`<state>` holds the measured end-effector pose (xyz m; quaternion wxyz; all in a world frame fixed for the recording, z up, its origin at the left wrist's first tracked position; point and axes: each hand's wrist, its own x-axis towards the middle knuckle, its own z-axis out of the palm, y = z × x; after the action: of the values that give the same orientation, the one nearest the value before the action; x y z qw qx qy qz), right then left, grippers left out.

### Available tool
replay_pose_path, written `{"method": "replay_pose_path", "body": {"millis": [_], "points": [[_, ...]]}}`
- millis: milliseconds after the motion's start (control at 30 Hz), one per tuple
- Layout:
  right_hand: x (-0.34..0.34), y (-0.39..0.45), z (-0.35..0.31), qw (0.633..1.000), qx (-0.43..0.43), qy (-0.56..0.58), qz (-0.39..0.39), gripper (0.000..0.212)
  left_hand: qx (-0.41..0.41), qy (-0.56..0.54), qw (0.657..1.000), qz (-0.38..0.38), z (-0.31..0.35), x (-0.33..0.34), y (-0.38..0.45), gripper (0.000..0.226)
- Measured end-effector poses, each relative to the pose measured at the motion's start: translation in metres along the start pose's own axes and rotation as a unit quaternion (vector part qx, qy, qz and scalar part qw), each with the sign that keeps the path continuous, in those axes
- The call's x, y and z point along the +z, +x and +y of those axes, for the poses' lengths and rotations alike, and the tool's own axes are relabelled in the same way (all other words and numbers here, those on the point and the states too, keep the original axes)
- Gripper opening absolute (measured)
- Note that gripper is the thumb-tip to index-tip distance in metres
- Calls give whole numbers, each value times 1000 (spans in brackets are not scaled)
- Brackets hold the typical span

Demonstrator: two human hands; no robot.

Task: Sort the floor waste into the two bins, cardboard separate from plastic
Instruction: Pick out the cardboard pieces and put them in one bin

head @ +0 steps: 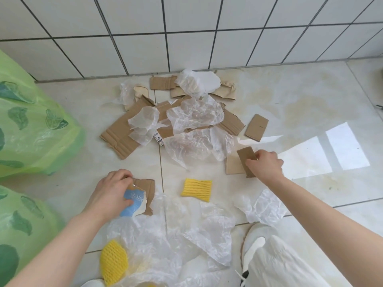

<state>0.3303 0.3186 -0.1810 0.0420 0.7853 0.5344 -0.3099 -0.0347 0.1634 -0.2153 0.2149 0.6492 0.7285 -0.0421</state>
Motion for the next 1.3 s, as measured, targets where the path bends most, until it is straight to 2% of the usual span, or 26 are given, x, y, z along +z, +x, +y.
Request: {"method": "replay_pose_path", "body": {"millis": [167,267,400,533,700,833,900,1100,1300], "points": [[6,8,8,995,48,86,-18,48,-39,9,999,-9,2,-4,3,35],[7,14,11,990,59,125,-28,62,-79,0,997,-19,1,-4,1,41],[6,25,8,990,45,125,-42,48,-90,-13,996,-9,1,-9,-4,41],[0,17,3,982,39,174,-67,20,-93,-23,995,-12,4,-13,-3,38],[1,13,6,971,32,222,-83,21,-122,-115,985,30,0,-21,1,28],[-4,6,8,942,37,319,-101,14,-143,-186,971,50,4,-27,3,40],[-6,5,9,930,33,353,-92,21,-172,-232,955,66,7,-30,5,38],[-19,12,8,928,28,371,-26,47,-210,-328,910,141,7,-50,17,38],[-33,22,-7,904,-2,427,-4,20,-243,-390,870,180,2,-59,34,28]]}}
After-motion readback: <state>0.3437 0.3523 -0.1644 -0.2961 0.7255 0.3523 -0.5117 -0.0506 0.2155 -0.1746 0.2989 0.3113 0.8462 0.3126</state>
